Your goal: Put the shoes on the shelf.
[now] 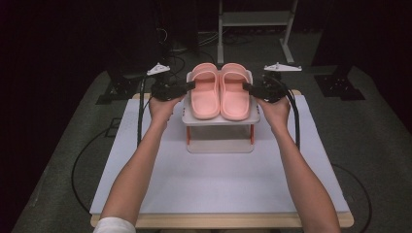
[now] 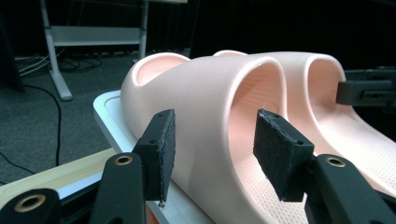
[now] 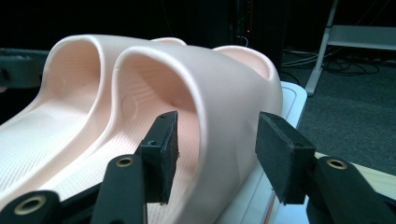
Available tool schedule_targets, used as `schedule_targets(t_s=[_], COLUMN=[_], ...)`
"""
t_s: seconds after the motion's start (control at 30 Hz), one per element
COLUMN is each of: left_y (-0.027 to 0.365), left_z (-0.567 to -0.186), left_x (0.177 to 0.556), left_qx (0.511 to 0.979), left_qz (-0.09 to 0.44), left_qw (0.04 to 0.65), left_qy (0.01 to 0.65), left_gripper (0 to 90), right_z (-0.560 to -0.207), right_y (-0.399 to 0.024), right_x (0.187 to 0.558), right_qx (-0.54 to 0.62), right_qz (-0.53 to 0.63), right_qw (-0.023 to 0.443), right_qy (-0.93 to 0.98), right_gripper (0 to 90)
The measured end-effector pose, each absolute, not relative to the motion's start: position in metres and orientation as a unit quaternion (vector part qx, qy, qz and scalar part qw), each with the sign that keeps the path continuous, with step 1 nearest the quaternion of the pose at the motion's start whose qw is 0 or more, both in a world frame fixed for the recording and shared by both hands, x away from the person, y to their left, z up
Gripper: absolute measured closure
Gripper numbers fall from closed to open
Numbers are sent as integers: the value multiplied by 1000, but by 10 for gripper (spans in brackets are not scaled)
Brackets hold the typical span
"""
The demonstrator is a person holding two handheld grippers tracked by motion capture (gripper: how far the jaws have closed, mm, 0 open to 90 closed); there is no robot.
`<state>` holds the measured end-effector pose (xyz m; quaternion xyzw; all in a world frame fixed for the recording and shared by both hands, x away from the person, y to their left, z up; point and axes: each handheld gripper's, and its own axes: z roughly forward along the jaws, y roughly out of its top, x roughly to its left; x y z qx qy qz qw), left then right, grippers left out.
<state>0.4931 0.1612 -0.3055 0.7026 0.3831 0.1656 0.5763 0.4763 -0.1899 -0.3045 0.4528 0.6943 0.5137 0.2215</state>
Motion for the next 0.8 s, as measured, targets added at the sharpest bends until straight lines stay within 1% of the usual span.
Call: schedule_targets(t_s=[0.43,0.57,0.6,0.8], left_y=[168,170,171,170], left_z=[-304,-305,-305,-303], left_x=[472,468,467,460], left_qx=[706,701,703,702], left_qz=[170,155,154,159], left_qw=[584,595,593,596], left_qy=[364,362,361,356], left_gripper=[475,461,459,454], right_z=[-302,-303,-303,-306], right_y=[-195,-200,-201,-211], right_x=[454,447,446,436], right_qx=[436,434,436,437], right_qz=[524,527,526,532], right_qw=[225,229,226,221], right_qy=[696,694,694,691], right_gripper=[471,459,447,444])
